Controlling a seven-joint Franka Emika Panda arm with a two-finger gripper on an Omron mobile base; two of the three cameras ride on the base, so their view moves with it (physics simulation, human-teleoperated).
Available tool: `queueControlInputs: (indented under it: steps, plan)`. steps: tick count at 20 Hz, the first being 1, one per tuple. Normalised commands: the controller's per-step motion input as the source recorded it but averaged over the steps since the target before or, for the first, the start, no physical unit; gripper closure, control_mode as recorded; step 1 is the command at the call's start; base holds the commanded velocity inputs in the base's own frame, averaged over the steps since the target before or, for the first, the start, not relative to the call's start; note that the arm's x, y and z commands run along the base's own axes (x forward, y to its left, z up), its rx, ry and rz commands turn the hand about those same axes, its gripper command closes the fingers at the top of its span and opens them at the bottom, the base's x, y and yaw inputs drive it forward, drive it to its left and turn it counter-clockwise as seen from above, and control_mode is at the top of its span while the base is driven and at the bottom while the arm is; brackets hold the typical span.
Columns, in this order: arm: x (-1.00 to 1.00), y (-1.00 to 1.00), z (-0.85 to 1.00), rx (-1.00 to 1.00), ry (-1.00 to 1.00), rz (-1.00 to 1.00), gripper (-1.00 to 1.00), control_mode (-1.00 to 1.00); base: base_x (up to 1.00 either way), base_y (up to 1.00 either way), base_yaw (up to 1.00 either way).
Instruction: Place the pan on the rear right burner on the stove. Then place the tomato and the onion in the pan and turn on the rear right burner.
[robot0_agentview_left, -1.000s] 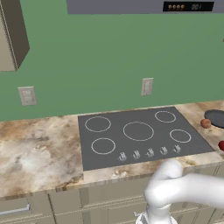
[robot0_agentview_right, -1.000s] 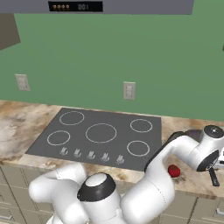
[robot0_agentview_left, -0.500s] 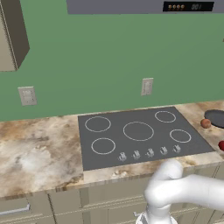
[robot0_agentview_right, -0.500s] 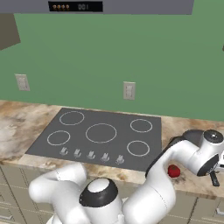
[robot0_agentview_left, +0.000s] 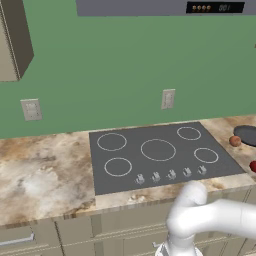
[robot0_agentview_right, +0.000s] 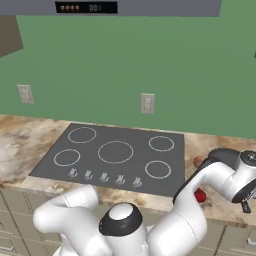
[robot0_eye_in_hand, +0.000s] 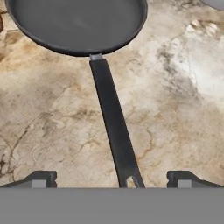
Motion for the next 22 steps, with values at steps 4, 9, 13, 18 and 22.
queueControlInputs:
  steps: [4,9,13,18,22]
  plan:
    - [0.02,-0.06,-0.01,0.00,0.00,0.00,-1.00,-1.00,0.00,0.00,0.00]
    - [0.04,-0.10,-0.03,0.00,0.00,0.00,-1.00,-1.00,0.00,0.00,0.00]
    - [0.00,0.00,-0.08,0.00,0.00,0.00,-1.00,-1.00,0.00,0.00,0.00]
    - [0.00,0.00,-0.22,0.00,0.00,0.00,-1.00,-1.00,0.00,0.00,0.00]
    - [0.00,0.00,-0.19,0.00,0.00,0.00,-1.00,-1.00,0.00,0.00,0.00]
